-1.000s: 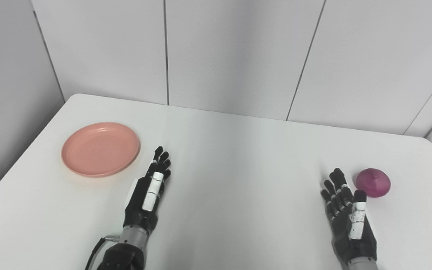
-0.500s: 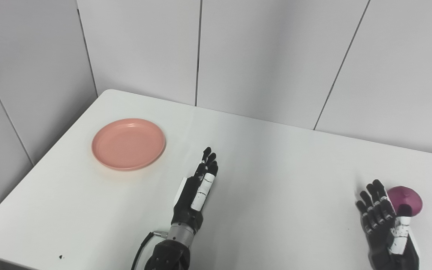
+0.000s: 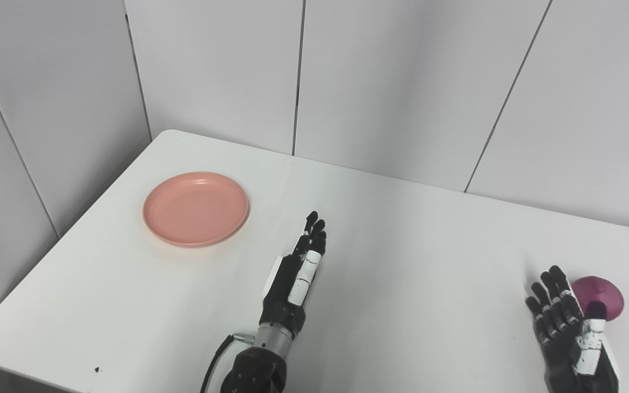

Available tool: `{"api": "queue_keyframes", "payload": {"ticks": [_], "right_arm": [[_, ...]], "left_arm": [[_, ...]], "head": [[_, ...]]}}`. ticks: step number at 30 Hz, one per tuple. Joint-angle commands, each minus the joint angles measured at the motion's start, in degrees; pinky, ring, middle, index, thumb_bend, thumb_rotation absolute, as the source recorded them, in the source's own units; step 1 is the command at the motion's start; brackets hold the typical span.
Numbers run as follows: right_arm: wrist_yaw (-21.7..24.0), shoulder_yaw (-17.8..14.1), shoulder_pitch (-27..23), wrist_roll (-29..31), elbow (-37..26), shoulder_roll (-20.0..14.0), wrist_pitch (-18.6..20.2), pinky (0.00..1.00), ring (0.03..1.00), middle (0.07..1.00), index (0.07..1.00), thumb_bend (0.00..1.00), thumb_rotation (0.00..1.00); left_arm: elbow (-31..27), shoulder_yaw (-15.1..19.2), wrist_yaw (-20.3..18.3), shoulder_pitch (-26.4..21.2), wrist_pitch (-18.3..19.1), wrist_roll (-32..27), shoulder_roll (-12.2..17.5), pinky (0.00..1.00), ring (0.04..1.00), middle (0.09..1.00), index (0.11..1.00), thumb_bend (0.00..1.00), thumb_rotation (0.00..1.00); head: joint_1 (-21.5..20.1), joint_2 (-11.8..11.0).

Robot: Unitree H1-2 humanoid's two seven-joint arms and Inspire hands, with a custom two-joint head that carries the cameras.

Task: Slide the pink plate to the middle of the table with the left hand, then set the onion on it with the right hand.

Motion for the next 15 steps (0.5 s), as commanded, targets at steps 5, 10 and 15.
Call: {"api": "queue_keyframes", "payload": {"ticks": [5, 10, 15], "right_arm": [[0.1, 0.1, 4.5, -0.1, 7.7, 2.3, -1.9, 1.00, 1.000, 1.000, 1.000, 0.86, 1.00], [0.4, 0.3, 4.0, -0.2, 8.3, 2.6, -2.2, 1.00, 1.000, 1.000, 1.000, 0.84, 1.00], [-0.2, 0.4, 4.0, -0.9, 8.3, 3.4, -2.6, 1.00, 1.000, 1.000, 1.000, 0.86, 1.00]], "left_arm": [[2.0, 1.9, -2.2, 3.0, 3.0, -4.6, 1.7, 1.00, 1.000, 1.000, 1.000, 0.86, 0.88], [-6.5, 1.9, -2.7, -0.2, 8.5, -6.0, 3.2, 1.00, 1.000, 1.000, 1.000, 0.93, 0.86], [-12.3, 3.3, -2.8, -5.5, 15.0, -5.9, 6.1, 0.98, 0.970, 0.967, 0.946, 0.90, 0.88]], "head": [[0.0, 0.3], [0.0, 0.1], [-0.7, -0.1]]}}
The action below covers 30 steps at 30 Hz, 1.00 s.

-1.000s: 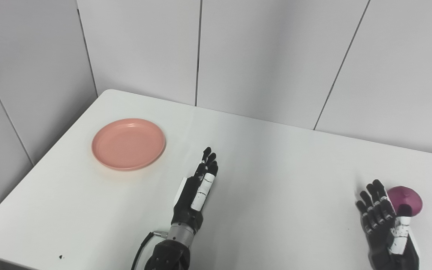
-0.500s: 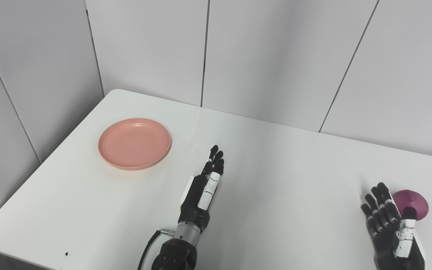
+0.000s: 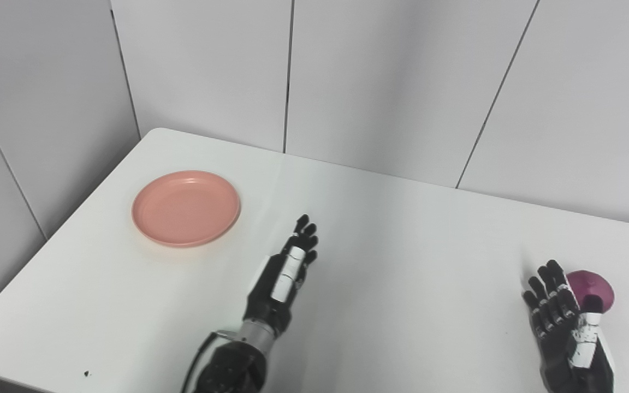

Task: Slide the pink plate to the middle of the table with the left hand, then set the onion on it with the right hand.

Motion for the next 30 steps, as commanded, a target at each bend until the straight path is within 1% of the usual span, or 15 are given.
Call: {"api": "queue_keyframes", "payload": {"ticks": [1, 3, 6, 9, 11, 15, 17, 19, 21, 24, 26, 28, 30], "right_arm": [[-0.1, 0.5, 5.3, 0.1, 7.8, 2.9, -2.4, 1.00, 1.000, 1.000, 1.000, 0.87, 1.00], [-0.3, 0.5, 5.3, -0.2, 7.5, 3.1, -2.3, 1.00, 1.000, 1.000, 1.000, 0.87, 1.00], [-0.5, 0.5, 5.3, -0.5, 7.3, 3.5, -2.4, 1.00, 1.000, 1.000, 1.000, 0.87, 1.00], [-0.6, 0.5, 5.2, -0.7, 7.3, 3.8, -2.4, 1.00, 1.000, 1.000, 1.000, 0.88, 1.00], [-0.8, 0.5, 5.1, -0.8, 7.3, 3.9, -2.5, 1.00, 1.000, 1.000, 1.000, 0.89, 1.00], [-1.0, 0.6, 5.1, -1.2, 7.3, 3.9, -2.7, 1.00, 1.000, 1.000, 1.000, 0.92, 1.00], [-0.9, 0.6, 5.1, -1.2, 7.5, 3.9, -3.0, 1.00, 1.000, 1.000, 1.000, 0.92, 1.00], [-0.8, 0.5, 5.0, -1.2, 7.5, 4.0, -2.9, 1.00, 1.000, 1.000, 1.000, 0.92, 1.00], [-0.9, 0.4, 5.1, -1.3, 7.4, 4.1, -2.8, 1.00, 1.000, 1.000, 1.000, 0.93, 1.00], [-0.7, 0.3, 5.1, -1.0, 7.4, 4.1, -2.7, 1.00, 1.000, 1.000, 1.000, 0.92, 1.00], [-0.3, 0.2, 5.1, -0.6, 7.5, 4.1, -2.9, 1.00, 1.000, 1.000, 1.000, 0.91, 1.00], [-0.5, 0.1, 5.0, -0.6, 7.7, 4.2, -2.8, 1.00, 1.000, 1.000, 1.000, 0.91, 1.00], [-0.4, 0.1, 5.1, -0.6, 7.5, 4.1, -2.7, 1.00, 1.000, 1.000, 1.000, 0.92, 1.00]], "left_arm": [[-4.0, 0.5, -0.4, -6.6, 2.5, 0.2, 1.9, 0.97, 0.963, 0.961, 0.940, 0.90, 0.89], [-5.0, 1.2, -0.4, -9.4, 4.6, 0.6, 3.9, 0.95, 0.942, 0.940, 0.915, 0.88, 0.92], [-5.1, 2.3, -0.8, -12.8, 6.4, 0.5, 6.6, 0.91, 0.905, 0.908, 0.875, 0.91, 0.93], [-4.6, 3.1, -1.7, -15.5, 6.7, 0.0, 9.0, 0.87, 0.880, 0.884, 0.863, 0.90, 0.93], [-4.1, 3.9, -2.2, -17.1, 6.8, -0.8, 10.4, 0.83, 0.858, 0.868, 0.856, 0.92, 0.92], [-3.4, 5.2, -2.5, -20.2, 5.3, -0.8, 12.7, 0.72, 0.787, 0.813, 0.800, 0.94, 0.89], [-3.0, 6.0, -2.4, -21.5, 4.2, -0.3, 13.7, 0.71, 0.773, 0.801, 0.787, 0.93, 0.89], [-2.3, 6.6, -2.3, -23.0, 3.3, 0.6, 14.9, 0.66, 0.736, 0.769, 0.759, 0.92, 0.89], [-1.6, 7.3, -1.9, -24.3, 2.7, 1.4, 16.0, 0.63, 0.715, 0.743, 0.748, 0.93, 0.89], [0.1, 8.8, -1.7, -26.0, 1.5, 1.5, 17.6, 0.61, 0.691, 0.711, 0.734, 0.89, 0.89], [1.5, 9.9, -1.4, -27.1, 0.8, 1.8, 18.7, 0.59, 0.678, 0.700, 0.730, 0.89, 0.89], [3.6, 11.3, -1.3, -28.3, 0.0, 1.7, 20.0, 0.58, 0.682, 0.710, 0.726, 0.90, 0.89], [7.2, 13.0, -1.5, -29.5, -2.0, 0.9, 21.8, 0.58, 0.688, 0.715, 0.722, 0.90, 0.89]], "head": [[-0.1, -0.1], [-0.3, -0.2], [-0.6, -0.4], [-0.8, -0.4], [-0.8, -0.5], [-0.8, -0.7], [-0.9, -0.9], [-0.9, -0.9], [-0.9, -1.0], [-0.9, -1.1], [-0.9, -1.1], [-0.8, -1.1], [-0.6, -1.1]]}}
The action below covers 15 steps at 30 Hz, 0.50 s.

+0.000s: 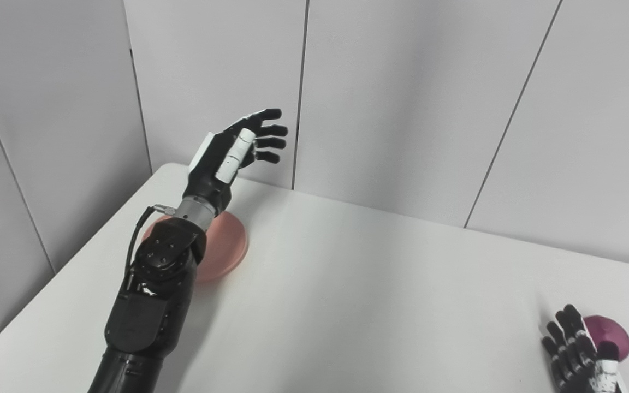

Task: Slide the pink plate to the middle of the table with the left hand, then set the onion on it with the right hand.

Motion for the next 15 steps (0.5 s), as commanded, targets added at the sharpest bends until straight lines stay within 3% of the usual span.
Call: {"api": "queue_keyframes", "payload": {"ticks": [1, 5, 8, 15], "right_arm": [[0.6, 0.8, 5.3, 1.0, 7.2, 3.3, -2.0, 1.00, 1.000, 1.000, 1.000, 0.91, 1.00], [0.7, 0.8, 5.3, 1.1, 7.4, 3.3, -2.2, 1.00, 1.000, 1.000, 1.000, 0.91, 1.00], [0.7, 0.8, 5.4, 1.1, 7.3, 3.3, -2.1, 1.00, 1.000, 1.000, 1.000, 0.91, 1.00], [0.5, 0.6, 5.6, 1.1, 6.8, 3.3, -1.7, 1.00, 1.000, 1.000, 1.000, 0.91, 1.00]], "left_arm": [[1.9, 2.1, 0.3, -4.0, -3.9, -0.8, 3.0, 0.60, 0.701, 0.721, 0.714, 0.90, 0.87], [9.5, 4.9, -0.6, -6.2, -7.7, -1.7, 6.8, 0.66, 0.726, 0.731, 0.728, 0.90, 0.88], [13.5, 6.0, -0.7, -7.1, -9.4, -1.9, 9.1, 0.64, 0.723, 0.728, 0.739, 0.90, 0.89], [21.2, 6.8, 0.3, -8.4, -11.0, -0.4, 13.4, 0.66, 0.751, 0.761, 0.763, 0.86, 0.91]], "head": [[0.0, 0.1], [0.1, 0.2], [0.2, 0.2], [0.2, 0.8]]}}
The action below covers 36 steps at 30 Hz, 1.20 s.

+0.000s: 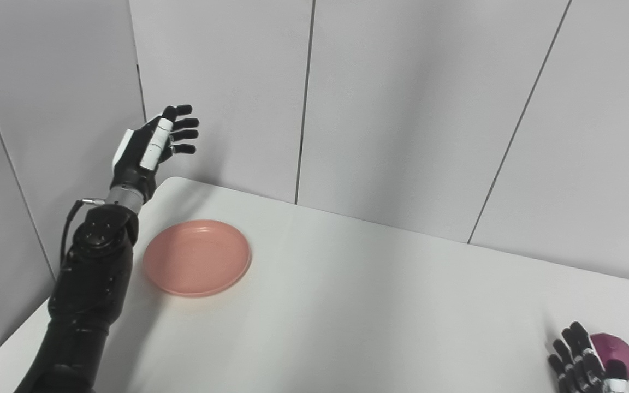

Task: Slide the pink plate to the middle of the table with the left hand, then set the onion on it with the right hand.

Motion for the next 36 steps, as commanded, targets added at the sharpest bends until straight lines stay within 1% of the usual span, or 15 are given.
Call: {"api": "queue_keyframes", "payload": {"ticks": [1, 3, 9, 12, 14, 16, 19, 21, 22, 24, 27, 30, 32, 36], "right_arm": [[0.4, 0.9, 5.5, 1.1, 6.6, 3.5, -1.4, 1.00, 1.000, 1.000, 1.000, 0.91, 1.00], [0.4, 0.8, 5.5, 1.2, 6.4, 3.4, -1.3, 1.00, 1.000, 1.000, 1.000, 0.90, 1.00], [0.5, 1.0, 5.7, 1.1, 5.9, 3.0, -0.8, 1.00, 1.000, 1.000, 1.000, 0.91, 1.00], [0.6, 0.8, 5.8, 1.5, 5.8, 3.1, -0.6, 1.00, 1.000, 1.000, 1.000, 0.91, 1.00], [0.5, 0.8, 5.9, 1.6, 5.5, 3.1, -0.3, 1.00, 1.000, 1.000, 1.000, 0.91, 1.00], [0.3, 0.8, 6.0, 1.5, 5.2, 3.1, -0.1, 1.00, 1.000, 1.000, 1.000, 0.91, 1.00], [0.3, 0.9, 6.3, 1.3, 4.8, 2.9, 0.0, 1.00, 1.000, 1.000, 1.000, 0.93, 1.00], [0.3, 0.9, 6.4, 1.3, 4.5, 2.8, 0.2, 1.00, 1.000, 1.000, 1.000, 0.93, 1.00], [0.4, 1.0, 6.5, 1.4, 4.4, 2.8, 0.3, 1.00, 1.000, 1.000, 1.000, 0.94, 1.00], [0.5, 1.1, 6.5, 1.3, 4.3, 2.7, 0.2, 1.00, 1.000, 1.000, 1.000, 0.95, 1.00], [0.6, 1.1, 6.6, 1.3, 4.4, 2.6, -0.1, 1.00, 1.000, 1.000, 0.997, 0.94, 1.00], [0.2, 1.3, 6.6, 0.8, 4.0, 2.5, 0.2, 1.00, 1.000, 1.000, 0.997, 0.95, 1.00], [0.3, 1.3, 6.7, 0.9, 3.9, 2.5, 0.1, 1.00, 1.000, 1.000, 0.996, 0.94, 1.00], [0.3, 1.1, 6.7, 1.3, 3.9, 2.7, 0.1, 1.00, 1.000, 1.000, 0.990, 0.95, 0.99]], "left_arm": [[1.1, 0.3, 0.7, -3.7, -2.3, 0.5, 2.8, 0.68, 0.755, 0.763, 0.769, 0.87, 0.92], [3.1, 0.7, 0.7, -4.0, -2.6, 0.1, 3.5, 0.72, 0.755, 0.760, 0.771, 0.86, 0.91], [6.5, 1.8, 1.5, -3.9, -2.2, -0.6, 4.4, 0.77, 0.770, 0.782, 0.787, 0.86, 0.91], [7.9, 2.7, 1.6, -3.7, -2.0, -1.6, 4.1, 0.79, 0.767, 0.773, 0.783, 0.85, 0.90], [9.3, 3.3, 1.7, -3.6, -2.3, -2.6, 3.6, 0.80, 0.772, 0.765, 0.780, 0.87, 0.88], [10.4, 3.6, 1.6, -3.3, -2.9, -3.0, 3.2, 0.80, 0.778, 0.766, 0.779, 0.88, 0.90], [11.3, 3.4, 1.7, -2.5, -3.2, -3.0, 2.8, 0.82, 0.812, 0.787, 0.792, 0.84, 0.93], [12.4, 3.3, 1.6, -2.1, -3.4, -3.2, 2.6, 0.84, 0.827, 0.808, 0.807, 0.84, 0.94], [12.9, 3.4, 1.6, -2.0, -3.6, -3.3, 2.4, 0.82, 0.807, 0.813, 0.803, 0.83, 0.93], [14.3, 3.4, 1.3, -1.6, -4.3, -3.5, 2.1, 0.80, 0.801, 0.815, 0.798, 0.83, 0.92], [18.0, 3.7, 0.7, -1.8, -6.1, -4.1, 2.2, 0.78, 0.789, 0.797, 0.787, 0.88, 0.89], [21.8, 4.1, 0.3, -2.0, -7.1, -5.2, 1.9, 0.75, 0.772, 0.783, 0.776, 0.88, 0.88], [23.7, 4.4, -0.3, -2.1, -7.7, -6.1, 1.7, 0.76, 0.778, 0.775, 0.747, 0.87, 0.87], [26.0, 4.3, -2.1, -1.9, -8.9, -7.6, 1.4, 0.79, 0.794, 0.780, 0.747, 0.88, 0.86]], "head": [[0.0, 0.2], [0.1, 0.4], [0.3, 0.8], [0.3, 1.0], [0.3, 1.2], [0.3, 1.3], [0.3, 1.8], [0.3, 1.8], [0.3, 1.8], [0.3, 2.2], [0.3, 2.2], [0.0, 2.5], [-0.1, 2.6], [-0.2, 2.8]]}}
